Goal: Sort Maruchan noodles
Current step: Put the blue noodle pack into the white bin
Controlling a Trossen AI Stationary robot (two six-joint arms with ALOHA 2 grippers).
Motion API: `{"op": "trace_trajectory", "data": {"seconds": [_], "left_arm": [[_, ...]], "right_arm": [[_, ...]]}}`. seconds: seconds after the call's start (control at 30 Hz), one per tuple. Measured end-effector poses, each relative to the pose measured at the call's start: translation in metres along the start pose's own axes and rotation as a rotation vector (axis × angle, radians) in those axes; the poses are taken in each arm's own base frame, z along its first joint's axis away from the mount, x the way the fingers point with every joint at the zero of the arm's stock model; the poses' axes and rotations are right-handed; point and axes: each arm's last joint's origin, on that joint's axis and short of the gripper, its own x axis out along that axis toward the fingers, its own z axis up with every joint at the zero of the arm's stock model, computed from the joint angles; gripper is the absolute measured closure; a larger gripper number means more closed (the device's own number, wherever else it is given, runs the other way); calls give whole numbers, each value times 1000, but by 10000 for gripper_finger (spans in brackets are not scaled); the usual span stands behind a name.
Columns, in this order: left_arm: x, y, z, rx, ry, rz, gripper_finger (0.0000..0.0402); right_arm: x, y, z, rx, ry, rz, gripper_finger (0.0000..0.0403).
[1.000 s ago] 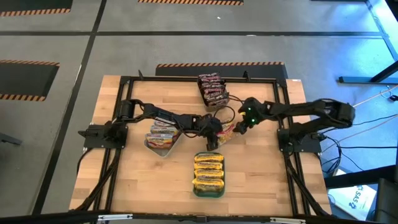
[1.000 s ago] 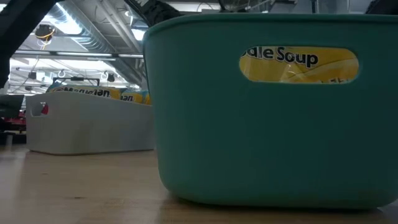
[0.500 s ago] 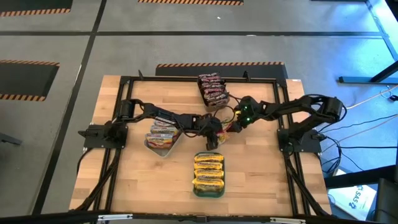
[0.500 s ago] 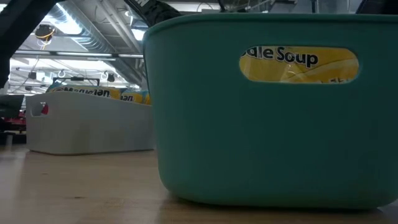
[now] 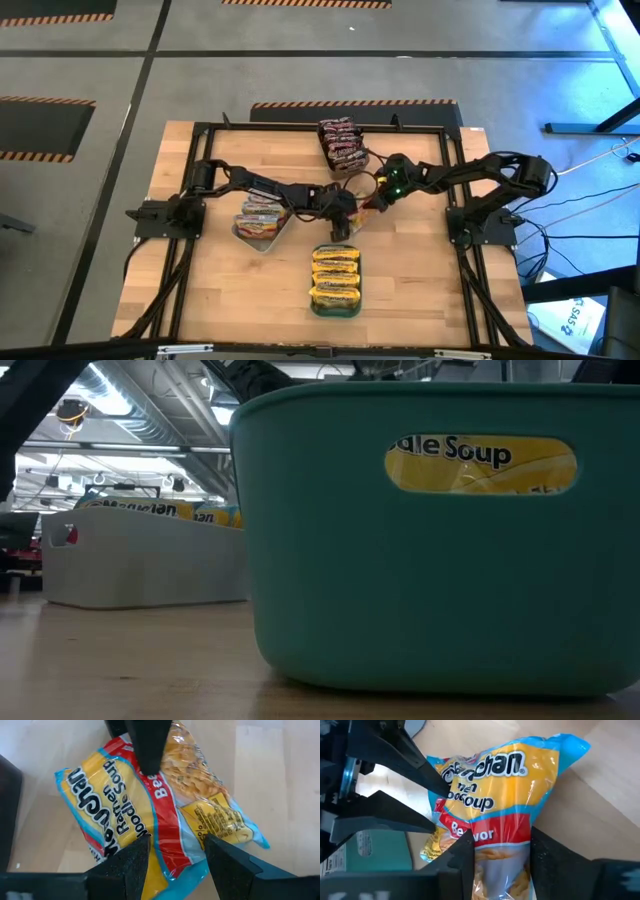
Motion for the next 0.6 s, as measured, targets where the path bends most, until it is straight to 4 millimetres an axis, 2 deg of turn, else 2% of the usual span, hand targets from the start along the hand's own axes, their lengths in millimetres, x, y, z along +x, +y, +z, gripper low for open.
{"op": "trace_trajectory", "data": {"seconds": [0.13, 0.33, 0.5, 0.6], "left_arm": [[-8, -5, 1, 32, 14, -6, 215], [-53, -10, 15, 79, 26, 41, 215], [-97, -12, 25, 127, 26, 75, 215], [-115, -13, 18, 151, 44, 80, 215]], "right_arm": [[0, 1, 1, -37, -12, -8, 282], [-8, 7, 4, -93, -54, -15, 275], [-23, 20, 11, -178, -155, -25, 289], [-32, 29, 15, -216, -213, -13, 292]]}}
